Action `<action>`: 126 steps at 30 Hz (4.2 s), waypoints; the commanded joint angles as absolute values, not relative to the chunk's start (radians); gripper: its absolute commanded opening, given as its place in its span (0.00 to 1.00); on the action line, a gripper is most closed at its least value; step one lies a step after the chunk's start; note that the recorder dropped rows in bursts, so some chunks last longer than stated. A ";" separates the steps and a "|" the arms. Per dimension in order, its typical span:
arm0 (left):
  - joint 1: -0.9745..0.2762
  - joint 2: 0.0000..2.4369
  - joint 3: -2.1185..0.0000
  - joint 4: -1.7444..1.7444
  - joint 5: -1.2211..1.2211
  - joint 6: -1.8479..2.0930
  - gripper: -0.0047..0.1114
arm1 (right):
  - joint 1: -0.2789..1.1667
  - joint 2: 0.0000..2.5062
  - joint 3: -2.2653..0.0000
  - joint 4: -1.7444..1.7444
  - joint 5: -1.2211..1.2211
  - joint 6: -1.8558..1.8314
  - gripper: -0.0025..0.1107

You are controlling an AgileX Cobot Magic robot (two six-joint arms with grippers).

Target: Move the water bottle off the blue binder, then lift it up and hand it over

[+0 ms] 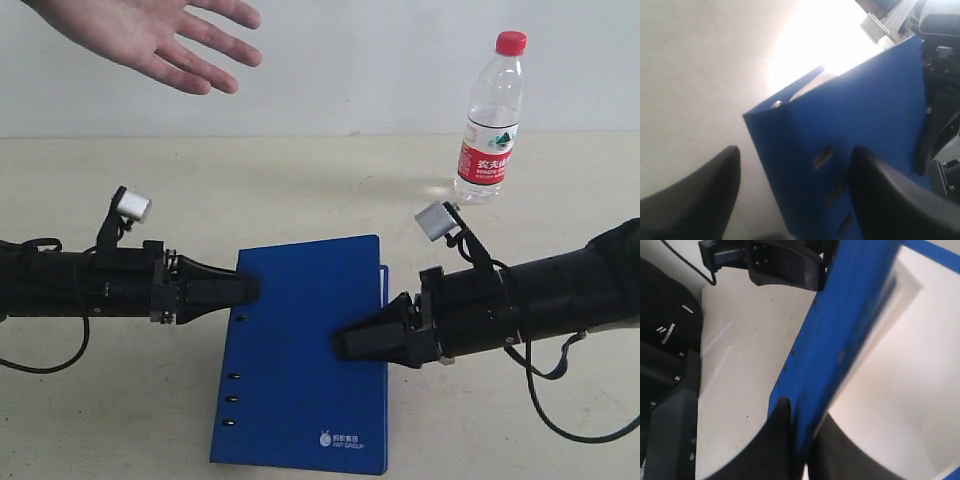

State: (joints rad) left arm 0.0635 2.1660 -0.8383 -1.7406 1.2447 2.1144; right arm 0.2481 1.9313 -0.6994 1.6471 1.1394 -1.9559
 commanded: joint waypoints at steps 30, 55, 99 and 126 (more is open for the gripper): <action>-0.102 2.112 -0.925 -1.653 1.221 1.959 0.08 | 0.253 1.927 -0.701 1.601 1.009 -1.936 0.16; 0.119 1.953 -0.795 -1.744 1.221 2.133 0.08 | 0.249 1.628 -0.701 1.424 0.502 -1.547 0.05; 0.119 0.609 -0.483 -1.744 0.572 1.858 0.13 | 0.249 1.323 -0.606 1.474 0.386 -1.606 0.02; 0.119 0.138 -0.483 -1.744 0.033 1.705 0.08 | 0.249 1.194 -0.543 1.625 0.379 -1.781 0.02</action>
